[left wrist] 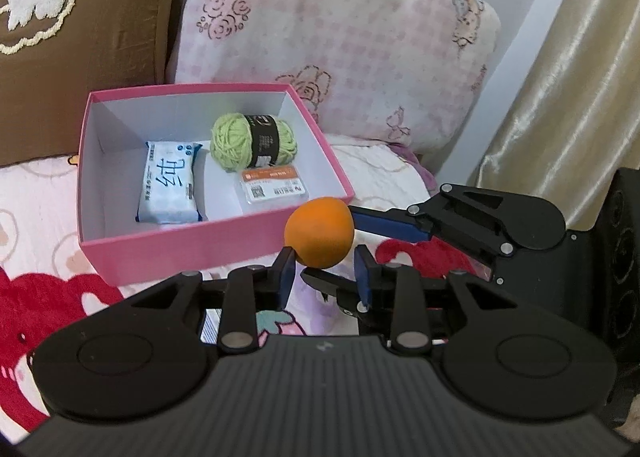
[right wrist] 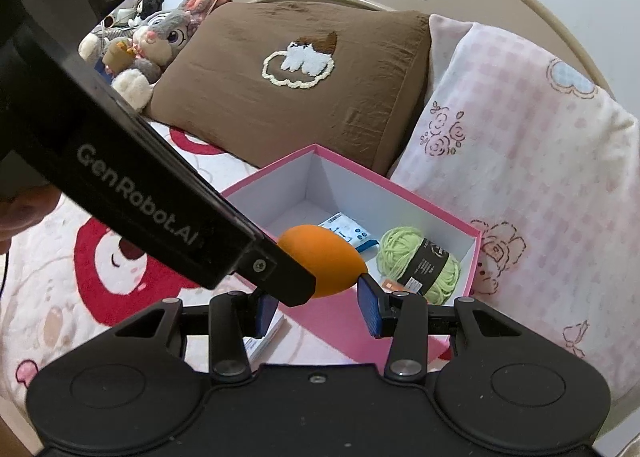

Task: Organize objects
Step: 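Carry the orange sponge with the left tool into the pink box, then open the left tool to drop the sponge in the box, then withdraw the open left tool from the pink box, then move the open left tool down to the white-blue medicine packet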

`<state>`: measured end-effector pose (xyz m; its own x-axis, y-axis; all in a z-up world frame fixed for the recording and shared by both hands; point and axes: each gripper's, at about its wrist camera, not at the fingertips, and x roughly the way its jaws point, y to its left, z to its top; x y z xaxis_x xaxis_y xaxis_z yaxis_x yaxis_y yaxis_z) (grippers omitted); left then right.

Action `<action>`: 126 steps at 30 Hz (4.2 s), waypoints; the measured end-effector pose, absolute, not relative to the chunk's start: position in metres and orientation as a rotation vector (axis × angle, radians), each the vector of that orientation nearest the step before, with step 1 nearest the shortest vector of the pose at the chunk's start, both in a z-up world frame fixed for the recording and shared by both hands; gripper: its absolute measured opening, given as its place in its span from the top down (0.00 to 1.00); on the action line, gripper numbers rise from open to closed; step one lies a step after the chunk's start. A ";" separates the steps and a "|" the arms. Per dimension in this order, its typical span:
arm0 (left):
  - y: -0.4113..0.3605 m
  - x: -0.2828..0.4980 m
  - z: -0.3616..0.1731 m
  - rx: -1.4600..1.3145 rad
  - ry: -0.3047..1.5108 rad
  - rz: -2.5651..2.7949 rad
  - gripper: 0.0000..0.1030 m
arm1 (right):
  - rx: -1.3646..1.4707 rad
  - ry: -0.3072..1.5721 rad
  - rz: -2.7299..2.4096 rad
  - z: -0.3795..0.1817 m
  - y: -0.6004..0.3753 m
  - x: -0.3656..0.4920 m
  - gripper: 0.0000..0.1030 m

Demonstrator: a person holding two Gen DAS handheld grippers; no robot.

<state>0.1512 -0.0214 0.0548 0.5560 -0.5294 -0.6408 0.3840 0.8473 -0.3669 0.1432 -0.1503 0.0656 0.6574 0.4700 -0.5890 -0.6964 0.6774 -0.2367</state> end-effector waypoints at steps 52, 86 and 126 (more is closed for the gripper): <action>0.007 0.368 -0.071 -0.506 1.086 -0.343 0.69 | -0.254 1.019 0.666 -0.034 -0.104 0.380 0.80; 0.003 0.211 0.075 -0.064 1.098 -0.307 0.44 | -0.206 0.774 0.668 0.089 -0.162 0.225 0.41; 0.008 0.116 0.055 -0.006 1.157 -0.329 0.27 | -0.258 0.777 0.779 0.070 -0.167 0.098 0.19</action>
